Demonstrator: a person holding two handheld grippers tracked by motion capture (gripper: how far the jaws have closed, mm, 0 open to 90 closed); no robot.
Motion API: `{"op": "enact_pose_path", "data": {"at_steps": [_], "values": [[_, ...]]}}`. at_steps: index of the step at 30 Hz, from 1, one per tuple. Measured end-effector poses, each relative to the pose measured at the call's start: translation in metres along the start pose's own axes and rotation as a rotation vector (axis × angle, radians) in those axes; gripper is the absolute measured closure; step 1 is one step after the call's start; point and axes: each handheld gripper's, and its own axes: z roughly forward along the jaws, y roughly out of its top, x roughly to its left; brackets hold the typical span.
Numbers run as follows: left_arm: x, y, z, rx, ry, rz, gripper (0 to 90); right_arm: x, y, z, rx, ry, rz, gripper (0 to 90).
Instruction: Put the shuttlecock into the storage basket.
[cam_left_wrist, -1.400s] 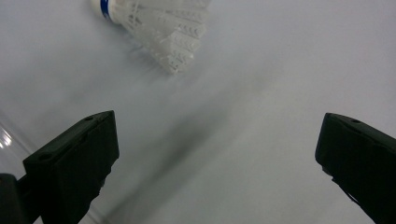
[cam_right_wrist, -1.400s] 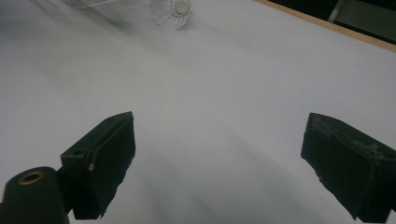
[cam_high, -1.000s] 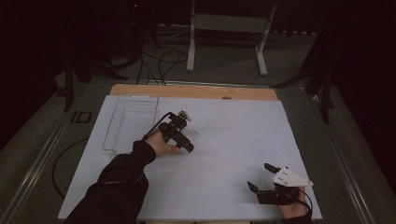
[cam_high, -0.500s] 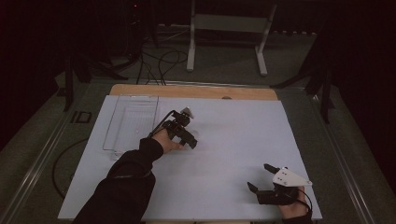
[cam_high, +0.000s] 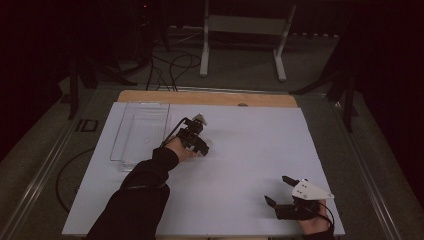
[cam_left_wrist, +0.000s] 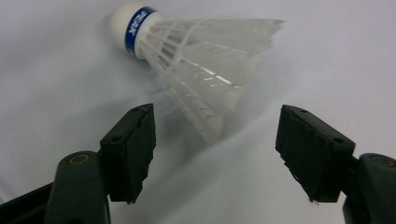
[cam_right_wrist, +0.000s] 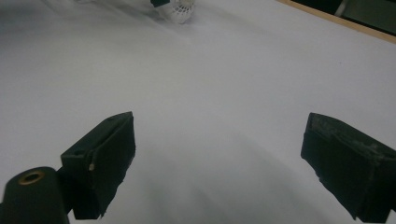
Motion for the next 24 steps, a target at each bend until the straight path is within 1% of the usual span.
{"op": "enact_pose_path", "data": {"at_steps": [1, 2, 3, 4, 5, 6, 7, 8, 11, 12, 14, 15, 16, 19, 20, 22, 23, 24], "values": [[0.0, 0.0, 0.0, 0.0, 0.0, 0.0, 29.7, 0.0, 0.0, 0.0, 0.0, 0.0, 0.0, 10.0], [0.002, 0.0, 0.003, 0.0, 0.011, -0.015, 32.3, 0.0, 0.0, 0.0, 0.0, 0.004, 0.003, 10.1], [0.002, 0.0, 0.003, 0.0, 0.011, -0.015, 33.5, 0.0, -0.001, 0.001, 0.002, 0.006, 0.002, 10.1], [0.005, 0.001, 0.004, -0.013, -0.005, -0.034, 37.1, 0.0, -0.001, 0.001, 0.001, 0.007, 0.003, 10.1], [0.005, 0.001, 0.004, -0.013, -0.005, -0.034, 39.9, 0.0, 0.0, 0.001, 0.003, 0.007, 0.003, 10.0], [0.005, 0.001, 0.005, -0.024, -0.01, -0.045, 40.1, 0.0, 0.0, 0.001, 0.003, 0.008, 0.0, 10.1], [0.006, 0.002, 0.006, -0.025, -0.016, -0.049, 40.8, 0.0, 0.0, 0.001, 0.001, 0.009, -0.003, 10.0], [0.005, 0.002, 0.006, -0.029, -0.016, -0.054, 43.6, 0.0, 0.0, 0.001, 0.0, 0.008, -0.004, 10.1], [0.006, 0.002, 0.007, -0.029, -0.016, -0.058, 45.6, 0.0, 0.0, 0.0, 0.0, 0.007, 0.0, 10.1], [0.008, 0.003, 0.009, -0.03, -0.023, -0.074, 49.5, 0.0, -0.001, 0.001, 0.0, 0.006, 0.004, 10.1], [0.009, 0.004, 0.011, -0.015, -0.028, -0.073, 54.6, 0.0, -0.001, 0.001, 0.001, 0.009, 0.002, 10.1], [0.009, 0.004, 0.012, -0.007, -0.033, -0.075, 54.8, 0.0, 0.0, 0.001, 0.001, 0.009, 0.001, 10.0], [0.01, 0.004, 0.012, -0.004, -0.042, -0.076, 58.6, 0.0, 0.0, 0.001, 0.001, 0.01, 0.002, 10.1], [0.011, 0.005, 0.013, 0.0, -0.047, -0.083, 65.2, 0.0, -0.001, 0.001, 0.004, 0.01, 0.002, 10.1], [0.011, 0.005, 0.013, 0.0, -0.055, -0.081, 65.3, 0.0, -0.001, 0.001, 0.004, 0.011, 0.002, 10.1], [0.01, 0.006, 0.013, 0.008, -0.036, -0.067, 70.9, 0.0, -0.001, 0.001, 0.009, 0.01, -0.003, 10.1], [0.011, 0.006, 0.013, 0.0, -0.039, -0.074, 72.8, 0.0, -0.001, 0.001, 0.01, 0.012, -0.002, 10.1], [0.011, 0.006, 0.012, -0.002, -0.032, -0.075, 75.9, 0.0, -0.001, 0.002, 0.01, 0.012, -0.001, 10.1]]}}
